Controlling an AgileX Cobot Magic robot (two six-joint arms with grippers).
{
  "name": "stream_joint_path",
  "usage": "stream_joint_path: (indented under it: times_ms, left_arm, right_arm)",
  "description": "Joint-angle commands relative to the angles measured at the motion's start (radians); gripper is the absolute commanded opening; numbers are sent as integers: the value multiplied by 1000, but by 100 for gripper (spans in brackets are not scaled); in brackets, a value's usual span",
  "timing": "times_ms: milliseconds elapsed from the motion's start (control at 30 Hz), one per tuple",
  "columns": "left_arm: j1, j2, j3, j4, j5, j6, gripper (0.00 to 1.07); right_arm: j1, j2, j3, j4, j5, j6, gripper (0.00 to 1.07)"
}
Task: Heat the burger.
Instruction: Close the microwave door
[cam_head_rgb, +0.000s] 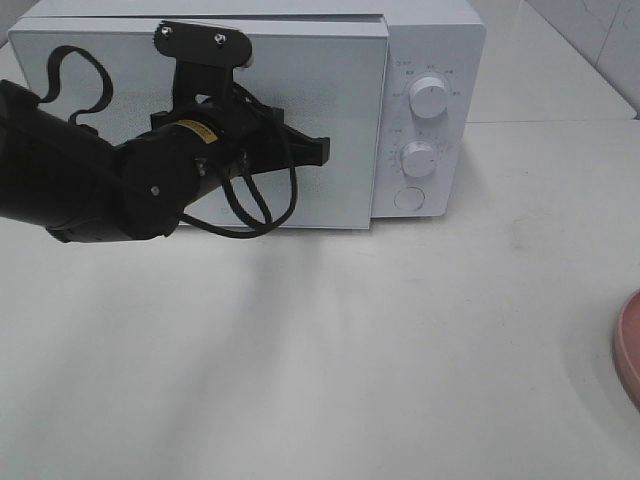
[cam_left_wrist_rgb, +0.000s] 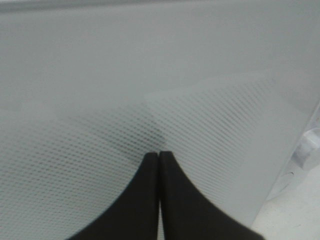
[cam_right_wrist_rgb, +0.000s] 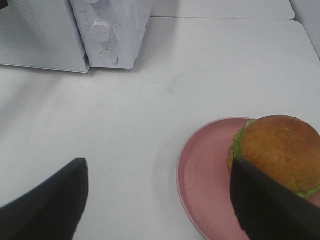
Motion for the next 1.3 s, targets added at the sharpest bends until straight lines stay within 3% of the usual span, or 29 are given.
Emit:
stream_joint_path:
  times_ms: [33, 267, 333, 600, 767, 1167, 1200, 1300]
  left_arm:
    - [12, 32, -66, -65, -40, 6, 0]
    - [16, 64, -120, -105, -35, 13, 0]
    - [16, 68, -146, -125, -25, 56, 0]
    - [24, 73, -149, -138, -3, 59, 0]
    - [18, 38, -149, -128, 146, 95, 0]
    - [-40, -128, 43, -129, 287, 99, 0]
    - [-41, -162, 70, -129, 360, 99, 10]
    - [-38, -179, 82, -129, 401, 99, 18]
  right_arm:
    - [-9, -30, 0, 3, 1, -10, 76]
    - [-9, -30, 0, 3, 1, -10, 76]
    - [-9, -30, 0, 3, 1, -10, 76]
    - [-9, -30, 0, 3, 1, -10, 76]
    - [-9, -30, 0, 3, 1, -10, 76]
    - [-9, -30, 0, 3, 1, -10, 76]
    - [-9, -30, 0, 3, 1, -10, 76]
    - [-9, -30, 0, 3, 1, -10, 76]
